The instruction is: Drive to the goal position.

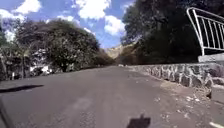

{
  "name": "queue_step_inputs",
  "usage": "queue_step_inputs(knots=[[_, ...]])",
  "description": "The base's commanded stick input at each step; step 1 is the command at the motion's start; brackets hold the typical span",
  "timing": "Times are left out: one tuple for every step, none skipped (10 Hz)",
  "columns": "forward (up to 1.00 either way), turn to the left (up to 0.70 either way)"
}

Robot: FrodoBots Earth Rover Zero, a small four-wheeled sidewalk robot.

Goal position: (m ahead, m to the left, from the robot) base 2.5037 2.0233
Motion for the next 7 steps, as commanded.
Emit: queue_step_inputs(knots=[[0.5,0.0],[0.5,0.0],[0.5,0.0],[0.5,0.0],[0.5,0.0],[0.5,0.0],[0.5,0.0]])
